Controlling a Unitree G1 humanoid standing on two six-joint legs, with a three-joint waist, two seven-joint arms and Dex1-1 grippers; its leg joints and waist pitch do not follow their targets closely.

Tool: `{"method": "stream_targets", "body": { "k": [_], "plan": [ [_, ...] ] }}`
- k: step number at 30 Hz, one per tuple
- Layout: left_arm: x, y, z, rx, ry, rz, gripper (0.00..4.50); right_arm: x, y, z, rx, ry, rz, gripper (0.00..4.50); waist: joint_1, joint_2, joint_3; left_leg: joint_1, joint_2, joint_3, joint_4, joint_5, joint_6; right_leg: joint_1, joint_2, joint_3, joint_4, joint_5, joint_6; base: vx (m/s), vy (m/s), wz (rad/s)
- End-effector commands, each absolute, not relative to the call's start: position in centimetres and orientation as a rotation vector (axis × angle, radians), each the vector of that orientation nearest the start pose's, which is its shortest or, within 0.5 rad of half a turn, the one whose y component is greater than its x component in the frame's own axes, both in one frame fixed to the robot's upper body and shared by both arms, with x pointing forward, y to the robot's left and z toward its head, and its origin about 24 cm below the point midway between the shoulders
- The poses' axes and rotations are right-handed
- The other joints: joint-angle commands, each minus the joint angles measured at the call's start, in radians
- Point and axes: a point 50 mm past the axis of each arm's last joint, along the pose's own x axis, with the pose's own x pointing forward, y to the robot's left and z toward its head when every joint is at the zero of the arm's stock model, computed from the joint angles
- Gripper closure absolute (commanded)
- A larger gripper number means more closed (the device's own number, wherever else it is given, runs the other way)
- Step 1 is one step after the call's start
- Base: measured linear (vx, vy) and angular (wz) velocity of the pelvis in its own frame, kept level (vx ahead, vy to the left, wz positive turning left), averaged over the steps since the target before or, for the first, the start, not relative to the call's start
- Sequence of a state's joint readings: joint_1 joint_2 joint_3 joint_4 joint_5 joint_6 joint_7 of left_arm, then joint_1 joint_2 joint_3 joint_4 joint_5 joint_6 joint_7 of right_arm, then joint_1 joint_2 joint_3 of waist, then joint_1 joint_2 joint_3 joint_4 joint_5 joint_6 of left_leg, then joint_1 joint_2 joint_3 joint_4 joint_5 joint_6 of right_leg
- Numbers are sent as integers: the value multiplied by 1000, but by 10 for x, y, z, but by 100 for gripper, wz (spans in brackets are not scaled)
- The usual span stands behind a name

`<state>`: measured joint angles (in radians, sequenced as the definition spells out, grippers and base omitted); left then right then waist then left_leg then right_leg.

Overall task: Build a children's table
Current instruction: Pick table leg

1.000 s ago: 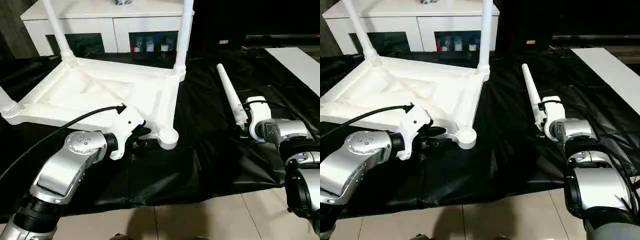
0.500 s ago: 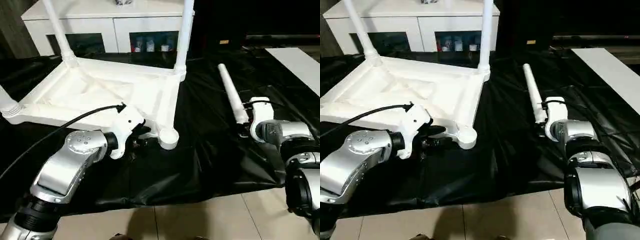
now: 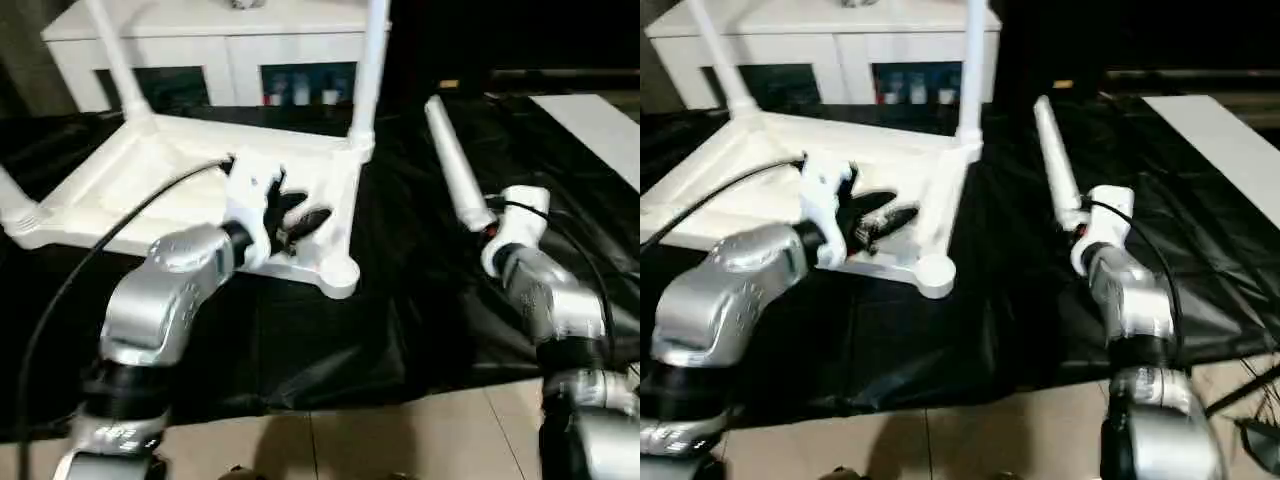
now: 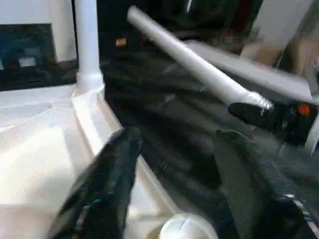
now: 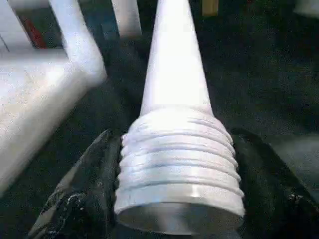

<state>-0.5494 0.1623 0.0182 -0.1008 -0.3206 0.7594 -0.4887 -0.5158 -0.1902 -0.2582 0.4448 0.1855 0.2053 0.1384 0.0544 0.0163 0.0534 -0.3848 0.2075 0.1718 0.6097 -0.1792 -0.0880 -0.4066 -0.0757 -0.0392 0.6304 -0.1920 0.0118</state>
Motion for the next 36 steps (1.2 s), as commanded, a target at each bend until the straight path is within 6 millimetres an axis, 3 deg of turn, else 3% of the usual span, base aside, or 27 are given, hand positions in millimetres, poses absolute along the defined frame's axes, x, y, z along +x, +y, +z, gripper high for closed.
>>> {"method": "stream_targets", "body": {
  "k": [1, 7, 13, 14, 16, 17, 18, 23, 30, 36],
  "plan": [
    [321, 103, 161, -139, 110, -731, 156, 343, -215, 100, 122, -23, -71, 174, -1, 3, -75, 20, 3, 7, -66, -165, 16, 49, -31, 25, -71, -78, -223, 0, 0, 0],
    [321, 95, 166, -147, 91, -758, 99, 331, -205, 117, 107, -181, -72, 175, -4, 1, -72, 16, 0, 5, -70, -187, 6, 49, -29, 26, -76, -110, -181, 0, 0, 0],
    [324, 91, 183, -353, 41, -779, 49, 323, -180, 136, 3, -323, 74, 175, -8, 1, -70, 14, -1, 5, -69, -196, 4, 51, -30, 25, -79, -109, -184, 0, 0, 0],
    [324, 90, 191, -457, 19, -805, 39, 322, -164, 141, -47, -363, 190, 175, -11, -4, -70, 10, -3, 6, -67, -197, 8, 54, -30, 26, -76, -107, -189, 0, 0, 0],
    [325, 91, 195, -497, 13, -821, 26, 321, -156, 144, -64, -380, 240, 175, -14, -4, -68, 9, -5, 5, -68, -199, 22, 54, -29, 24, -79, -123, -188, 0, 0, 0],
    [325, 91, 196, -510, 14, -830, 12, 320, -152, 145, -71, -388, 270, 175, -16, -13, -68, 8, -5, 6, -67, -197, 29, 53, -29, 25, -81, -128, -186, 0, 0, 0],
    [324, 91, 197, -517, 15, -836, 0, 320, -149, 146, -76, -394, 289, 175, -15, -7, -68, 9, -3, 5, -67, -192, 37, 52, -30, 25, -80, -128, -189, 0, 0, 0],
    [324, 90, 204, -646, 14, -861, 0, 317, -132, 145, -155, -421, 393, 175, -12, -9, -69, 9, -2, 6, -64, -157, 47, 54, -28, 25, -76, -78, -209, 0, 0, 0],
    [336, 97, 197, -648, 76, -712, 0, 313, -118, 149, -161, -458, 463, 175, -7, -9, -71, 10, -1, 4, -64, -144, 61, 56, -29, 26, -73, -57, -202, 0, 0, 0],
    [344, 103, 200, -752, 73, -650, 0, 305, -106, 142, -199, -468, 542, 175, -6, -6, -70, 10, -1, 4, -64, -150, 57, 56, -30, 26, -74, -50, -210, 0, 0, 0]
  ]
}}
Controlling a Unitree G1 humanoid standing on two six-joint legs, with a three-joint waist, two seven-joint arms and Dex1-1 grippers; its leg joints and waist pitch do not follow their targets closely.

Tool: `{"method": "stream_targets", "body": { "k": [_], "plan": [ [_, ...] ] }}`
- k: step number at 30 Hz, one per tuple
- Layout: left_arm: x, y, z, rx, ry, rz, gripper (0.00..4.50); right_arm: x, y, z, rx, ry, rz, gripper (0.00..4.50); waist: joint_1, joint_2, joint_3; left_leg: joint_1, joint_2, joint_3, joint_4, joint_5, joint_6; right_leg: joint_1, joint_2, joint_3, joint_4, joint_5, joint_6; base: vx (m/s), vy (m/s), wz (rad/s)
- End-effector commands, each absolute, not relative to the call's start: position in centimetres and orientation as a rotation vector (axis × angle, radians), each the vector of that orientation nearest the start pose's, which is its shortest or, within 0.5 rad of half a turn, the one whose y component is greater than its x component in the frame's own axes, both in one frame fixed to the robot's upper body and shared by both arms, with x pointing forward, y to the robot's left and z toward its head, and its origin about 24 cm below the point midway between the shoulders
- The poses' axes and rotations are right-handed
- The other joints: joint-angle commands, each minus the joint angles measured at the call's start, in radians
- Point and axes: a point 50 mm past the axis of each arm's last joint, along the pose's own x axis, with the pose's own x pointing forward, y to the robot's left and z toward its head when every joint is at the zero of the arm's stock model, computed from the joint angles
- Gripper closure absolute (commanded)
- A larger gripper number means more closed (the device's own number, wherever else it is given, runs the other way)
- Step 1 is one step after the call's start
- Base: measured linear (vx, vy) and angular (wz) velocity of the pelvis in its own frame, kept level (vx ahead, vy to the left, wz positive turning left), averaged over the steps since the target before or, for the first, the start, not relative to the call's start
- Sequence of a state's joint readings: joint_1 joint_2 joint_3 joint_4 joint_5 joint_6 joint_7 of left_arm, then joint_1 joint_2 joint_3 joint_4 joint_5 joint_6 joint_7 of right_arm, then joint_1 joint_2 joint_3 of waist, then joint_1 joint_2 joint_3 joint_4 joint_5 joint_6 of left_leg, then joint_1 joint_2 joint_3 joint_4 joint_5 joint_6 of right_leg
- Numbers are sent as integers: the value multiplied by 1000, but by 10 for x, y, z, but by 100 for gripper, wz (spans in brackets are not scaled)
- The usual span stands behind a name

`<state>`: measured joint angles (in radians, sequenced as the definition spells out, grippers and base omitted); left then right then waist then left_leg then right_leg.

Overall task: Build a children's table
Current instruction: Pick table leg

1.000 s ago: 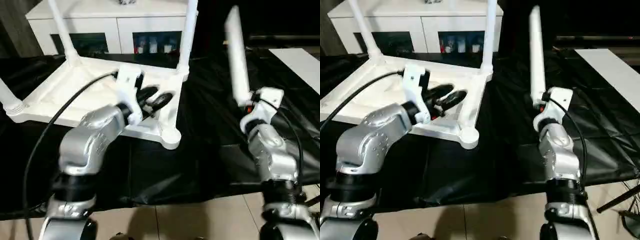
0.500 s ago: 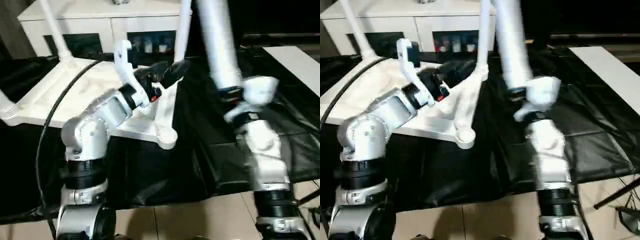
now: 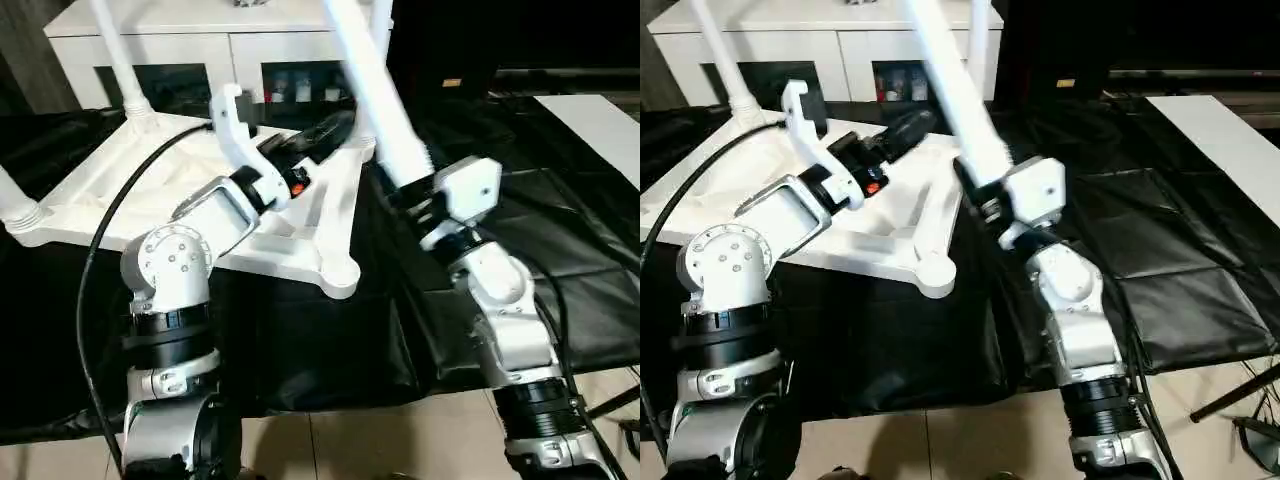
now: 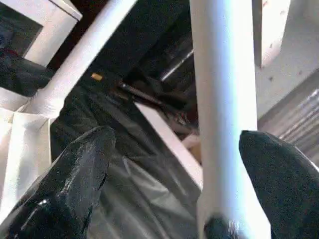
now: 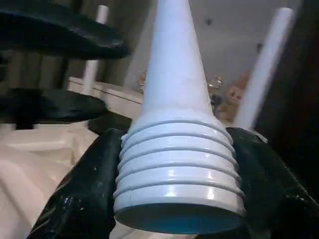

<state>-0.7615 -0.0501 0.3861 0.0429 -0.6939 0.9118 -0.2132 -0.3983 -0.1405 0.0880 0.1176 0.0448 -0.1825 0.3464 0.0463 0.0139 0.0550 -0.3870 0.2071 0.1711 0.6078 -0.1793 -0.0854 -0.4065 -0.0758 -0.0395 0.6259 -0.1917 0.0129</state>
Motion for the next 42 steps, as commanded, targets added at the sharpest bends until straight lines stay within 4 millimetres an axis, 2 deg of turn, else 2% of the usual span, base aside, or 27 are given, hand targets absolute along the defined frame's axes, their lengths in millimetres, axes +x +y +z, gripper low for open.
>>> {"method": "stream_targets", "body": {
  "k": [1, 6, 10, 12, 16, 17, 19, 27, 31, 36, 40, 41, 42],
  "plan": [
    [344, 103, 200, -752, 73, -650, 0, 305, -106, 142, -199, -468, 542, 175, 2, -6, -72, 12, -1, 5, -62, -156, 57, 56, -30, 26, -70, -54, -212, 0, 0, 0],
    [343, 102, 206, -798, 53, -689, 0, 302, -98, 128, -265, -411, 621, 175, 5, -3, -71, 12, 0, 4, -62, -161, 53, 56, -31, 26, -69, -60, -216, 0, 0, 0],
    [342, 102, 204, -801, 69, -676, 0, 300, -95, 126, -302, -411, 651, 175, 7, -3, -71, 12, 1, 4, -62, -158, 54, 57, -31, 26, -69, -52, -218, 0, 0, 0],
    [342, 103, 203, -809, 77, -670, 29, 299, -93, 125, -321, -414, 664, 175, 9, -3, -71, 12, 1, 4, -62, -159, 54, 56, -31, 26, -69, -53, -217, 0, 0, 0],
    [344, 104, 202, -826, 83, -653, 56, 300, -93, 122, -368, -403, 668, 175, 9, -2, -70, 13, 0, 4, -63, -165, 50, 55, -30, 26, -70, -60, -215, 0, 0, 0],
    [344, 105, 202, -829, 83, -652, 82, 300, -93, 121, -374, -401, 666, 175, 10, -3, -71, 13, 0, 4, -62, -167, 49, 56, -30, 27, -69, -60, -213, 0, 0, 0],
    [344, 105, 202, -835, 81, -646, 90, 300, -93, 120, -383, -397, 666, 175, 11, -3, -72, 13, 1, 4, -62, -163, 50, 56, -30, 26, -68, -52, -213, 0, 0, 0],
    [345, 108, 202, -858, 80, -624, 172, 302, -94, 116, -422, -376, 659, 175, 10, -1, -72, 14, 0, 3, -62, -167, 48, 56, -29, 26, -69, -54, -213, 0, 0, 0],
    [347, 111, 200, -868, 93, -602, 191, 302, -95, 115, -444, -372, 646, 175, 8, -2, -71, 13, -1, 4, -62, -170, 48, 56, -28, 26, -69, -47, -214, 0, 0, 0],
    [347, 112, 199, -875, 94, -609, 243, 304, -94, 111, -465, -353, 650, 175, 9, -1, -72, 14, -1, 3, -62, -173, 45, 57, -28, 26, -69, -49, -216, 0, 0, 0],
    [346, 113, 200, -863, 89, -613, 250, 303, -93, 110, -456, -347, 655, 175, 9, -2, -71, 14, 0, 4, -62, -169, 50, 57, -29, 26, -68, -42, -217, 0, 0, 0],
    [345, 113, 201, -847, 87, -626, 252, 303, -93, 111, -445, -345, 661, 119, 9, -2, -71, 14, 0, 4, -62, -170, 51, 57, -29, 26, -68, -47, -215, 0, 0, 0],
    [345, 113, 201, -838, 86, -634, 252, 303, -93, 111, -424, -343, 668, 105, 9, -4, -71, 14, 0, 4, -62, -170, 51, 57, -29, 26, -68, -49, -214, 0, 0, 0]
  ]
}}
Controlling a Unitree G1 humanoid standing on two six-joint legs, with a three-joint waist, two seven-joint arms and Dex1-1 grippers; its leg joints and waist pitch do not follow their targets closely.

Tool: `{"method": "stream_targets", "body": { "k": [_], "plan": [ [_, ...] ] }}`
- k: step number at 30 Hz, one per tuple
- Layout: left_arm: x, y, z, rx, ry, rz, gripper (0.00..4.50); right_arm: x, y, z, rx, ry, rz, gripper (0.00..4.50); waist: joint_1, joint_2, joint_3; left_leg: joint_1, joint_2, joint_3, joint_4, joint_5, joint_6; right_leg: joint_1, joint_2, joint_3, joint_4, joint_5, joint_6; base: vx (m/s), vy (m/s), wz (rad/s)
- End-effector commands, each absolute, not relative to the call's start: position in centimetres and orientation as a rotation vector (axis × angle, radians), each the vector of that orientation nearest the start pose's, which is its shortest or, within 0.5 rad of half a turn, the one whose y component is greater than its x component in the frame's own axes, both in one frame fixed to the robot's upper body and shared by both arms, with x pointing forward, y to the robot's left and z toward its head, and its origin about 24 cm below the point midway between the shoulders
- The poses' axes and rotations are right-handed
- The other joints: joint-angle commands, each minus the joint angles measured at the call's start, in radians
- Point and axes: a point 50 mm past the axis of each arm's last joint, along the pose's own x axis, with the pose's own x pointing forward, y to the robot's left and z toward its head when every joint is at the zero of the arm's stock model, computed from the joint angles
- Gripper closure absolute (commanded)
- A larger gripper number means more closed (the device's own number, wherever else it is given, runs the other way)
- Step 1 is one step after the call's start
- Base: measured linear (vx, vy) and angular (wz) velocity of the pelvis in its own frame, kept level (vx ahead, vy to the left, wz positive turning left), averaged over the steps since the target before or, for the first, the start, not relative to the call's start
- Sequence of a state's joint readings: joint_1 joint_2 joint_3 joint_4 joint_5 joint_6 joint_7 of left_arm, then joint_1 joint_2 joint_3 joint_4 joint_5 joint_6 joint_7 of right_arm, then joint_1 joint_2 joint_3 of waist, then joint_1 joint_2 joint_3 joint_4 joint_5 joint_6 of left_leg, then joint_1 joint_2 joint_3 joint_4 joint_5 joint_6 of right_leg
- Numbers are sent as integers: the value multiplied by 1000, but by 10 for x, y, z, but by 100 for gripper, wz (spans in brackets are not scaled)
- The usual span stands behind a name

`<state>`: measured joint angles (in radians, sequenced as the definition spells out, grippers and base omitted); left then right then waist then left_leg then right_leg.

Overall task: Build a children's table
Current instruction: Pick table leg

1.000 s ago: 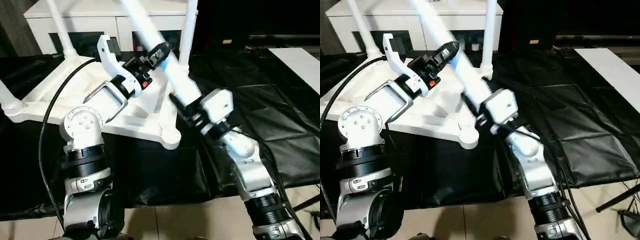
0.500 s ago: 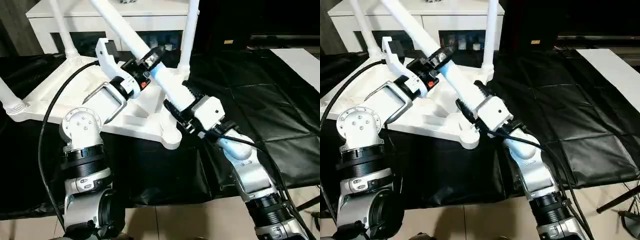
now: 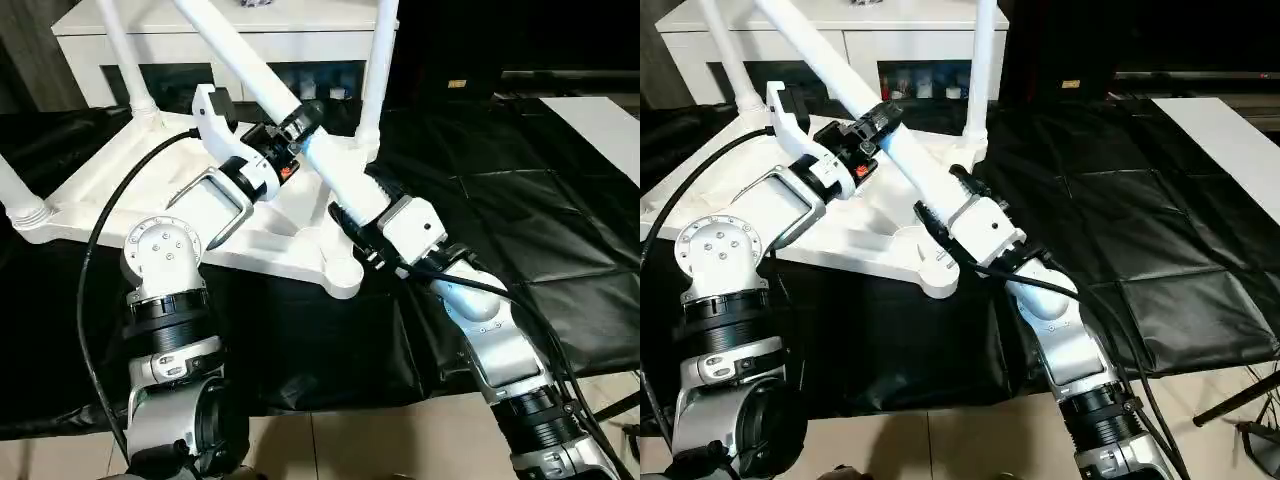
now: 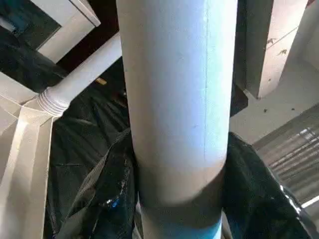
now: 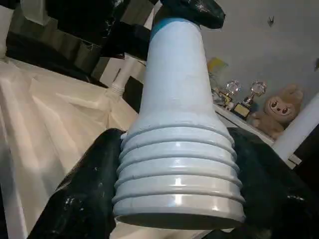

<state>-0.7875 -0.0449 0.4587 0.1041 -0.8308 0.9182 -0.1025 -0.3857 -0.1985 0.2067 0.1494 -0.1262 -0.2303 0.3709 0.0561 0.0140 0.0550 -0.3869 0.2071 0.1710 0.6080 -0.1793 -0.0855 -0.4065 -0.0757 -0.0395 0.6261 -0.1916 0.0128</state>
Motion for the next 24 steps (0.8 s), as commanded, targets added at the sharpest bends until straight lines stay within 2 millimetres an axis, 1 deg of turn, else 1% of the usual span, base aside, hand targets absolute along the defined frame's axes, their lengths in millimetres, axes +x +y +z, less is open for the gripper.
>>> {"method": "stream_targets", "body": {
  "k": [1, 3, 4, 6, 7, 8, 9, 10, 11, 13, 14, 15, 16, 17, 18, 19, 20, 21, 22, 23, 24],
  "plan": [
    [345, 112, 202, -828, 84, -640, 252, 302, -92, 111, -399, -341, 678, 105, -1, -1, -70, 14, 0, 4, -63, -177, 52, 56, -29, 26, -69, -59, -214, 0, 0, 0],
    [345, 112, 202, -812, 79, -641, 253, 302, -92, 112, -386, -344, 689, 85, -1, -1, -71, 14, 1, 3, -63, -179, 55, 56, -30, 26, -69, -60, -216, 0, 0, 0],
    [345, 111, 203, -800, 73, -650, 254, 300, -90, 112, -354, -332, 727, 71, -2, -2, -71, 14, 1, 3, -63, -176, 53, 56, -30, 26, -68, -57, -217, 0, 0, 0],
    [345, 112, 202, -764, 73, -649, 255, 296, -87, 111, -335, -315, 788, 61, -2, -1, -72, 14, 2, 3, -63, -175, 59, 56, -30, 26, -68, -48, -220, 0, 0, 0],
    [345, 111, 202, -753, 74, -655, 255, 293, -85, 109, -320, -294, 835, 54, -1, -1, -71, 15, 1, 4, -63, -173, 68, 58, -28, 26, -69, -41, -223, 0, 0, 0],
    [345, 112, 202, -750, 73, -657, 255, 290, -84, 107, -318, -279, 872, 41, 2, 1, -72, 15, 3, 3, -63, -170, 68, 58, -30, 27, -67, -34, -224, 0, 0, 0],
    [345, 112, 202, -751, 72, -660, 255, 288, -84, 106, -317, -269, 896, 27, 3, 0, -71, 13, 4, 3, -63, -161, 69, 58, -31, 27, -66, -24, -228, 0, 0, 0],
    [345, 113, 201, -728, 72, -667, 255, 284, -84, 106, -286, -245, 937, 20, 1, 1, -71, 13, 3, 3, -64, -160, 69, 59, -29, 26, -66, -22, -233, 0, 0, 0],
    [346, 114, 201, -698, 70, -669, 256, 280, -85, 108, -246, -230, 968, 8, 4, 1, -71, 14, 5, 2, -64, -162, 70, 60, -32, 27, -67, -28, -231, 0, 0, 0],
    [347, 117, 203, -674, 57, -688, 257, 279, -89, 115, -202, -224, 978, 3, 4, 1, -69, 16, 4, 1, -67, -174, 68, 59, -31, 27, -70, -53, -230, 0, 0, 0],
    [347, 118, 203, -665, 53, -696, 257, 280, -92, 118, -184, -225, 972, 3, 4, 2, -70, 16, 6, 0, -67, -176, 64, 59, -32, 27, -68, -59, -231, 0, 0, 0],
    [347, 120, 204, -635, 50, -710, 257, 283, -98, 124, -135, -223, 952, 0, 3, 2, -69, 16, 6, 1, -68, -186, 56, 57, -33, 28, -70, -72, -230, 0, 0, 0],
    [347, 120, 204, -629, 50, -713, 257, 284, -99, 126, -125, -223, 948, 0, 3, 0, -68, 16, 5, 1, -70, -195, 51, 57, -34, 28, -72, -94, -225, 0, 0, 0],
    [346, 120, 204, -598, 54, -750, 257, 288, -105, 131, -94, -219, 925, 0, 1, 0, -68, 17, 5, 1, -70, -192, 44, 56, -33, 29, -72, -103, -222, 0, 0, 0],
    [342, 118, 204, -553, 62, -825, 257, 293, -114, 140, -25, -193, 922, 0, 1, 0, -69, 18, 6, 1, -70, -191, 40, 55, -34, 29, -72, -105, -222, 0, 0, 0],
    [342, 118, 204, -552, 62, -825, 257, 294, -115, 140, -24, -193, 922, 0, 1, 3, -70, 20, 5, 0, -70, -190, 37, 55, -33, 29, -70, -110, -223, 0, 0, 0],
    [339, 117, 205, -520, 59, -871, 257, 296, -120, 146, 29, -167, 952, 0, 0, 2, -67, 20, 5, 2, -70, -186, 34, 54, -32, 29, -71, -100, -226, 0, 0, 0],
    [337, 116, 206, -502, 57, -906, 257, 297, -122, 151, 87, -134, 1001, 0, 1, 3, -69, 21, 2, 1, -69, -183, 36, 58, -30, 29, -69, -95, -228, 0, 0, 0],
    [336, 116, 207, -488, 53, -932, 257, 296, -125, 156, 123, -104, 1043, 0, 3, 5, -72, 23, 4, 1, -69, -177, 38, 57, -30, 29, -67, -83, -231, 0, 0, 0],
    [335, 115, 207, -474, 51, -950, 257, 296, -126, 159, 135, -89, 1080, 0, 6, 5, -72, 20, 6, 3, -67, -156, 39, 57, -32, 29, -65, -47, -241, 0, 0, 0],
    [333, 113, 207, -457, 49, -982, 257, 295, -130, 160, 152, -32, 1133, 0, 6, 0, -71, 20, 5, 5, -66, -151, 42, 58, -32, 29, -66, -40, -244, 0, 0, 0]
  ]
}}
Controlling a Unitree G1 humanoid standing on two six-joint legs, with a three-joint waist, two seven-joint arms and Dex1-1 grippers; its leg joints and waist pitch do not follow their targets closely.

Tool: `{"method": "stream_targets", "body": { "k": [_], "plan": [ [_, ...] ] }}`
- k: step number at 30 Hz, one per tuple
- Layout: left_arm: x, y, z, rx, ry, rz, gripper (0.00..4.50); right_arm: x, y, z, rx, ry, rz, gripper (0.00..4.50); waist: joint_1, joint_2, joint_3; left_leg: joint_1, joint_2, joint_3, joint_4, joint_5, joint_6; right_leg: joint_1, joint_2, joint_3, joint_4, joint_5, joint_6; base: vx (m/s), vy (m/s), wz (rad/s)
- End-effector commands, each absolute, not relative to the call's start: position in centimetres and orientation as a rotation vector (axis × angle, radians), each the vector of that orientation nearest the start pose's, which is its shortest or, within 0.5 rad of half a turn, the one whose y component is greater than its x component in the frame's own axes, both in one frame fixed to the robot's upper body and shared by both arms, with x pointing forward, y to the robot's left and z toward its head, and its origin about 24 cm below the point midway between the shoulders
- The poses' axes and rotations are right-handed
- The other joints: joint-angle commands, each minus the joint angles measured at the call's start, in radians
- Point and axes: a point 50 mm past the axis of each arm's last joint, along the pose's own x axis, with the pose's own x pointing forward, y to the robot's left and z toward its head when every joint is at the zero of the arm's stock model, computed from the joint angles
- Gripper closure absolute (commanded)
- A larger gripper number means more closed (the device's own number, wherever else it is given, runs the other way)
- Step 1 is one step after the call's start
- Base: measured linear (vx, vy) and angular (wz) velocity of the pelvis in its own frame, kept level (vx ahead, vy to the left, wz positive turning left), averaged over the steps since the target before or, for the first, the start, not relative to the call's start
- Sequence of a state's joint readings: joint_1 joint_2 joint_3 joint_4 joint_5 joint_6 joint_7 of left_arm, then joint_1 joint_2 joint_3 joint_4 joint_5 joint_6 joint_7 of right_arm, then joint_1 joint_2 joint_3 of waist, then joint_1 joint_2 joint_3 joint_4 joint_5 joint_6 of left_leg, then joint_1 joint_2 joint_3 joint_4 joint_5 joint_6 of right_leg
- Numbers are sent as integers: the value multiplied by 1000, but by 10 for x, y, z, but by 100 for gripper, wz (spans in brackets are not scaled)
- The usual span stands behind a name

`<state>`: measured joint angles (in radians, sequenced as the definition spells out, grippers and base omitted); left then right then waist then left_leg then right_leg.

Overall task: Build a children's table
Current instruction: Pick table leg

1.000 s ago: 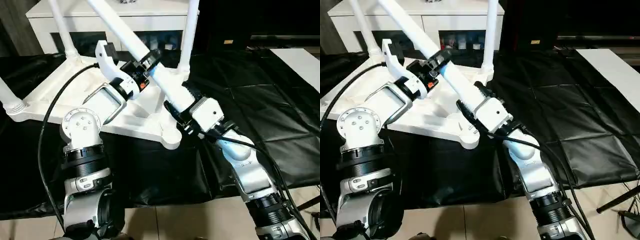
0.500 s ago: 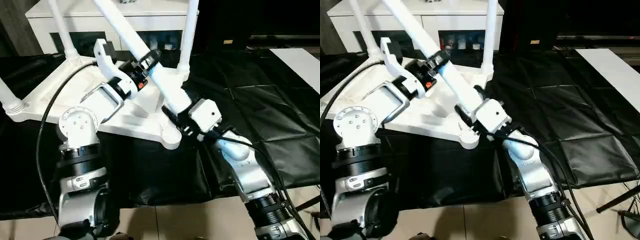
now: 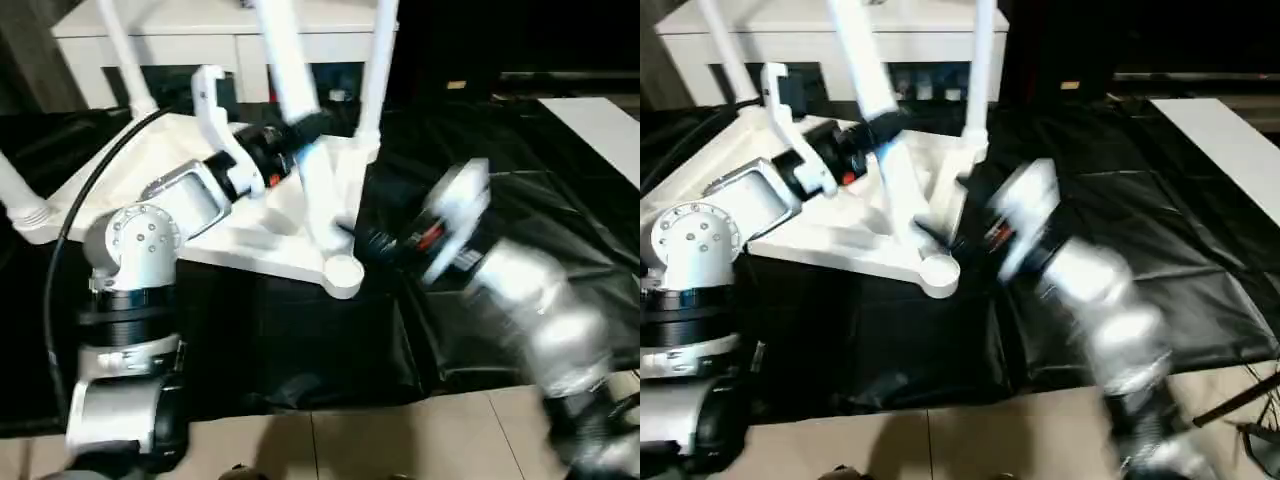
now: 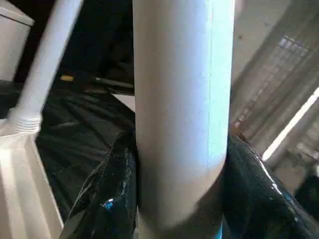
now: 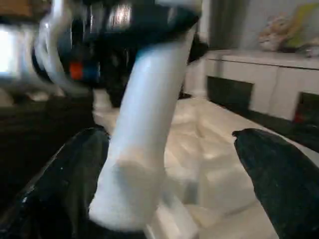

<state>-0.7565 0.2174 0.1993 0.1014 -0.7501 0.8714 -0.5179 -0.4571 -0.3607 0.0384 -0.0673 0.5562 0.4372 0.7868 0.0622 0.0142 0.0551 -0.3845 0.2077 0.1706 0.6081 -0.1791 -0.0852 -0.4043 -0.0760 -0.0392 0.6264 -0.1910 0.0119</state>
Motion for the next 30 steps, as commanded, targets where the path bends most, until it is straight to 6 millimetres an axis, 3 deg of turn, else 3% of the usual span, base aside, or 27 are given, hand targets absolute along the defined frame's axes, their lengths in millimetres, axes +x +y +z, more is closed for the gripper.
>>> {"method": "stream_targets", "body": {
  "k": [1, 4, 5, 11, 19, 24, 30],
  "plan": [
    [333, 112, 207, -452, 48, -991, 257, 295, -131, 161, 157, -14, 1147, 0, 3, 1, -74, 17, 4, 3, -66, -139, 44, 61, -32, 27, -62, -31, -247, 0, 0, 0],
    [329, 109, 207, -444, 46, -1046, 257, 294, -134, 163, 210, 76, 1215, 0, 5, -1, -75, 14, 4, 5, -64, -116, 45, 61, -35, 27, -61, -8, -259, 0, 0, 0],
    [328, 107, 208, -443, 40, -1071, 257, 295, -134, 165, 204, 90, 1239, 0, 6, -6, -75, 14, 4, 6, -63, -117, 44, 62, -37, 27, -61, -20, -265, 0, 0, 0],
    [324, 95, 211, -457, 34, -1161, 257, 307, -129, 169, 263, 198, 1269, 0, 4, -10, -72, 15, 4, 8, -62, -136, 20, 56, -40, 28, -68, -115, -250, 0, 0, 0],
    [317, 84, 213, -477, 31, -1247, 257, 323, -126, 169, 311, 292, 1247, 0, 10, -12, -77, 13, 4, 8, -60, -91, 25, 60, -38, 26, -59, -37, -262, 0, 0, 0],
    [314, 81, 212, -469, 41, -1273, 257, 324, -124, 167, 328, 345, 1266, 47, 19, -13, -77, 15, 5, 9, -59, -84, 31, 59, -39, 27, -58, -31, -263, 0, 0, 0],
    [312, 81, 212, -462, 46, -1284, 257, 319, -121, 165, 327, 382, 1322, 99, 28, -12, -77, 16, 6, 9, -60, -95, 15, 58, -40, 27, -59, -52, -252, 0, 0, 0]
  ]
}}
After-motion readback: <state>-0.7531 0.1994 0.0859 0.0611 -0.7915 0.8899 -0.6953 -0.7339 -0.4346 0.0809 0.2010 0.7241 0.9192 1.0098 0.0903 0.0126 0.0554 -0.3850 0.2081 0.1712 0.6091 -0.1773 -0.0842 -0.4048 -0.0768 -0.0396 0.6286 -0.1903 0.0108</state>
